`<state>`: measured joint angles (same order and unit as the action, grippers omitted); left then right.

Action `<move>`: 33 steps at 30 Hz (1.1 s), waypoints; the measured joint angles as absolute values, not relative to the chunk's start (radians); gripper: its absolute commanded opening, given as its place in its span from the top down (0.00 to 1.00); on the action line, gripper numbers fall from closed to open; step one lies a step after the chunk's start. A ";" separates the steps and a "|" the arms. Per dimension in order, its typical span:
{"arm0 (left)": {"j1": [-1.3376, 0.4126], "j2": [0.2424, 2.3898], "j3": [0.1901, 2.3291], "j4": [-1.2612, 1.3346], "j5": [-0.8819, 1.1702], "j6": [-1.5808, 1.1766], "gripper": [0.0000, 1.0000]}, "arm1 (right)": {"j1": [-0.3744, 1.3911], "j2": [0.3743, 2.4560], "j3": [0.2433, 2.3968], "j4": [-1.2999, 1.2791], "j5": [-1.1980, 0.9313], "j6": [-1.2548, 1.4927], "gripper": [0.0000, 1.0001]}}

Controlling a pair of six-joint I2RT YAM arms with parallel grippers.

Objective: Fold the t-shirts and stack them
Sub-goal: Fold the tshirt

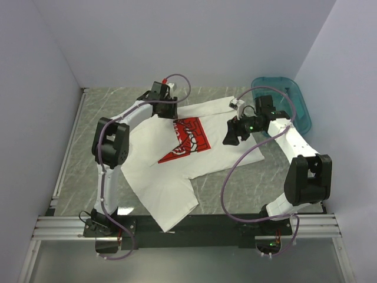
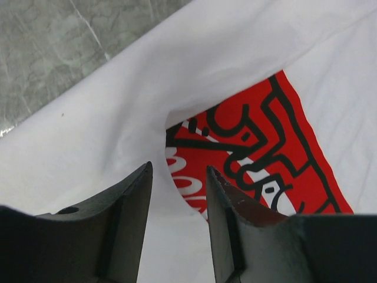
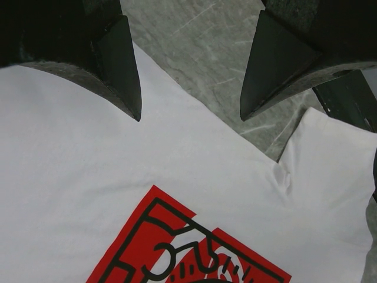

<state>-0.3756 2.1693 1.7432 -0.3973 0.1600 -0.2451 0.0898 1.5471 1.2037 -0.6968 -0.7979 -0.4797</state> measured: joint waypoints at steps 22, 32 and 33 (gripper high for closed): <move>-0.409 2.307 1.884 -0.436 0.047 -0.182 0.79 | 0.076 1.557 1.204 -0.701 -0.815 -0.481 0.26; -0.413 2.305 1.862 -0.419 0.046 -0.149 0.99 | 0.066 1.557 1.204 -0.703 -0.826 -0.481 0.26; -0.413 2.301 1.846 -0.410 0.046 -0.146 1.00 | 0.066 1.557 1.204 -0.703 -0.828 -0.482 0.26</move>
